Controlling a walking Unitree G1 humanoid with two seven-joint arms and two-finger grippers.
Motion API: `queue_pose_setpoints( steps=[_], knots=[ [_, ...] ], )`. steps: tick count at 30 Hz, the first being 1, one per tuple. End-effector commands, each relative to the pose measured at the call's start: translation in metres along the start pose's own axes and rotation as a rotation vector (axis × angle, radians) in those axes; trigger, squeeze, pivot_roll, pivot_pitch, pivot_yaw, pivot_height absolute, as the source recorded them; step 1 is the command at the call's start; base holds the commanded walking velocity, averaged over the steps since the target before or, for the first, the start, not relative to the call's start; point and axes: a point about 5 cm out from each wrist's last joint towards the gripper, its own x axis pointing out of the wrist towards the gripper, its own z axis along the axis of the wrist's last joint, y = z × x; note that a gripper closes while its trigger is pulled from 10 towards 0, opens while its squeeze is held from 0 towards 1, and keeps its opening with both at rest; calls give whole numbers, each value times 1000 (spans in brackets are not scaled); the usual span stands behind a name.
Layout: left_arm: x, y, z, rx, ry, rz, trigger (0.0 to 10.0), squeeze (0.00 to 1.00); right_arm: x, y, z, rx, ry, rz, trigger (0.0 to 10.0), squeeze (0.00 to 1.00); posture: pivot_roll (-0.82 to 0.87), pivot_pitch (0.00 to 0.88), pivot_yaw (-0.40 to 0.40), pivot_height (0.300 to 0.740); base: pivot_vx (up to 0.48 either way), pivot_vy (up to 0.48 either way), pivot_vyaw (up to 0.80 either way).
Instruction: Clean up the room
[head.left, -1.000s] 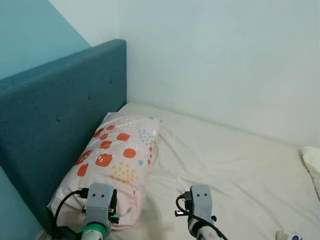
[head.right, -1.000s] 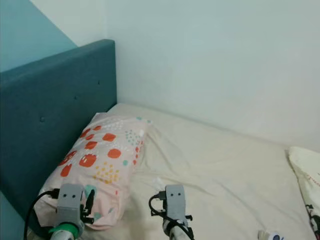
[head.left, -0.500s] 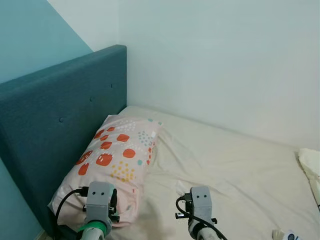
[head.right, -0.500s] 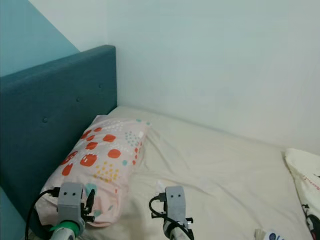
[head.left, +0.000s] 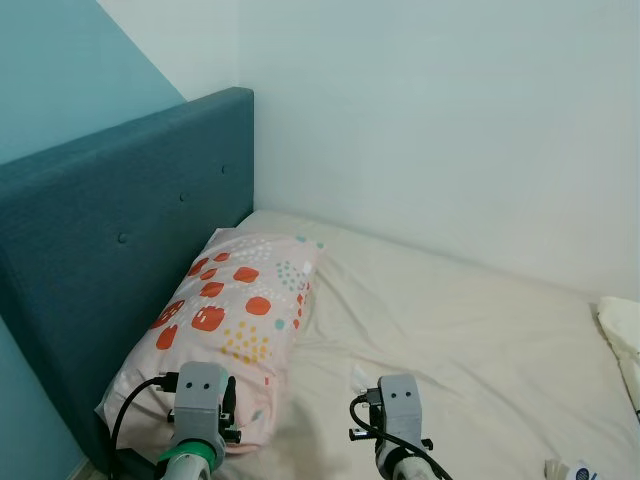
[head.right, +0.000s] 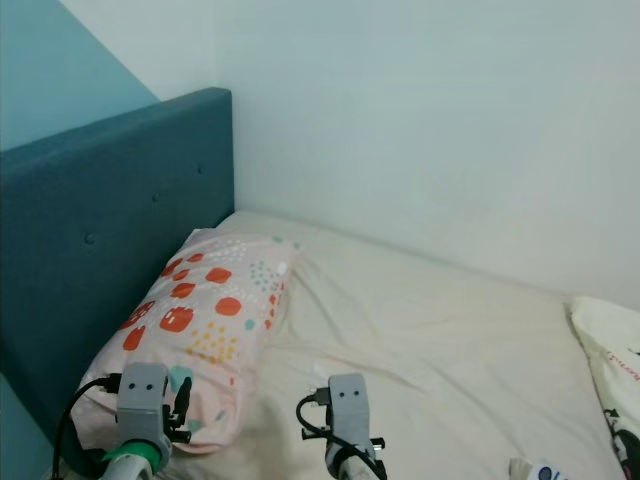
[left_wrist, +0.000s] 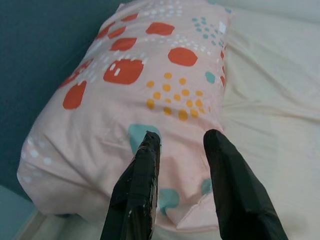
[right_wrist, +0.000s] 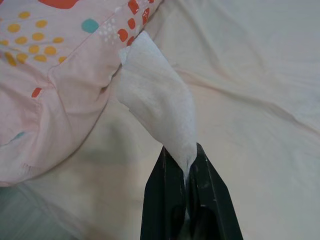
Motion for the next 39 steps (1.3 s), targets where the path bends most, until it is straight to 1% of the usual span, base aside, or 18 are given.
queue_pose_setpoints(
  steps=[1,17,39],
  knots=[
    [-3,-1,-7,-28,38,0,10000,0,-1,0,-5,7,28,-7,10000,0,40,15,-34,740,0,0,0],
    [-2,-5,-6,-51,45,-16,10000,0,-1,-3,-5,16,33,-15,10000,0,38,26,-36,740,0,0,0],
    [-2,-5,-5,-54,44,-22,10000,0,-1,-3,-6,21,36,-20,10000,0,37,26,-33,740,-321,0,0]
  ],
)
